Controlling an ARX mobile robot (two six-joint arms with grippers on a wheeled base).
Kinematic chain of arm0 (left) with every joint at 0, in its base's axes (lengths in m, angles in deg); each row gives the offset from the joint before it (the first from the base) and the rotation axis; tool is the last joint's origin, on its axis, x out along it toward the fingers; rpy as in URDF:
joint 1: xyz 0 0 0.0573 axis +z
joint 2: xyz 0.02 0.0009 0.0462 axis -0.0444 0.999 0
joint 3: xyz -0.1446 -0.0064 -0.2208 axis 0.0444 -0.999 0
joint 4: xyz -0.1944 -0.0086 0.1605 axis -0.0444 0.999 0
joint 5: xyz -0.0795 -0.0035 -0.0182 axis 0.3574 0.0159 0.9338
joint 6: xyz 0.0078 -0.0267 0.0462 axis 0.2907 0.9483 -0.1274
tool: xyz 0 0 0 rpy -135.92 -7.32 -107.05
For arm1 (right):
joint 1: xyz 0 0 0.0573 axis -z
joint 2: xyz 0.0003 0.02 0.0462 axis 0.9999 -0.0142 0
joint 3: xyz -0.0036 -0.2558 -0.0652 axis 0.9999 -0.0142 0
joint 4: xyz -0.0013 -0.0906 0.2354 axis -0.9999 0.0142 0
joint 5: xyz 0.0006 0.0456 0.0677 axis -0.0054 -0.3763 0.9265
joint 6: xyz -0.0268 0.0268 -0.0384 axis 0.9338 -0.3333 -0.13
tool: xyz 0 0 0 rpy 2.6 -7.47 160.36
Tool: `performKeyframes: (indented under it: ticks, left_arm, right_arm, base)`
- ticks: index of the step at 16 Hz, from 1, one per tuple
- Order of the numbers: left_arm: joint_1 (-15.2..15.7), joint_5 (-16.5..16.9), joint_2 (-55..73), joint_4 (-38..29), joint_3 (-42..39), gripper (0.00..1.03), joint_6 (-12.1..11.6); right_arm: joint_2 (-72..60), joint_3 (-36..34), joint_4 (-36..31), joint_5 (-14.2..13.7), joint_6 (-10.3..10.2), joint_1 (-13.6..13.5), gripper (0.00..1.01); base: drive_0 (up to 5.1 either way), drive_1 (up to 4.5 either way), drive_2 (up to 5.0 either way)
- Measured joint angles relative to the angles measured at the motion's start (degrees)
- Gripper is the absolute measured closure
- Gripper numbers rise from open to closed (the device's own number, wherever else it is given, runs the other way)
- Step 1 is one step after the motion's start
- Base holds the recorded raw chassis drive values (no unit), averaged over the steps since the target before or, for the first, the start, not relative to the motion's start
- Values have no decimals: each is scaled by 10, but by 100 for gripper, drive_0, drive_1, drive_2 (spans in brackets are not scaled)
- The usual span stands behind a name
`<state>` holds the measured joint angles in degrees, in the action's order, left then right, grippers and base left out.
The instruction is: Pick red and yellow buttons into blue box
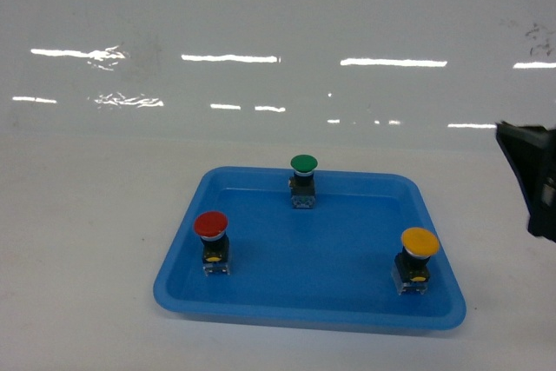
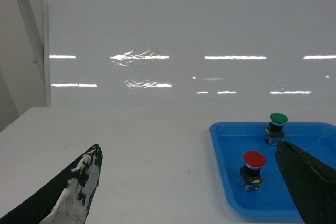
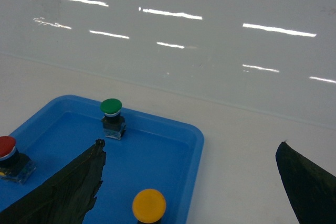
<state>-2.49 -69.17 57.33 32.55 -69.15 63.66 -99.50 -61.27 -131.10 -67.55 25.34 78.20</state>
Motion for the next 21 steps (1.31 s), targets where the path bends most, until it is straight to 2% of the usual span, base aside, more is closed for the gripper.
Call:
performKeyframes:
  ticks: [3,6,11,19,21]
  left_arm:
    - [0,0,0,0,0,5,0]
    - [0,0,0,0,0,5,0]
    - [0,0,0,0,0,5,0]
    - [0,0,0,0,0,5,0]
    - [0,0,0,-1,0,5,0]
  right_arm:
    - [-128,68,1,4,0,-21,3]
    - [-171,96,-11,8,14,-19,3]
    - [-188,112,11,12,42,-13,3]
    - [-179,115,17,12,47,-13,3]
    - [-230,146,17,15,47,-4,3]
  base:
    - [0,0,0]
    - [0,0,0]
    - [0,0,0]
    - [0,0,0]
    - [0,0,0]
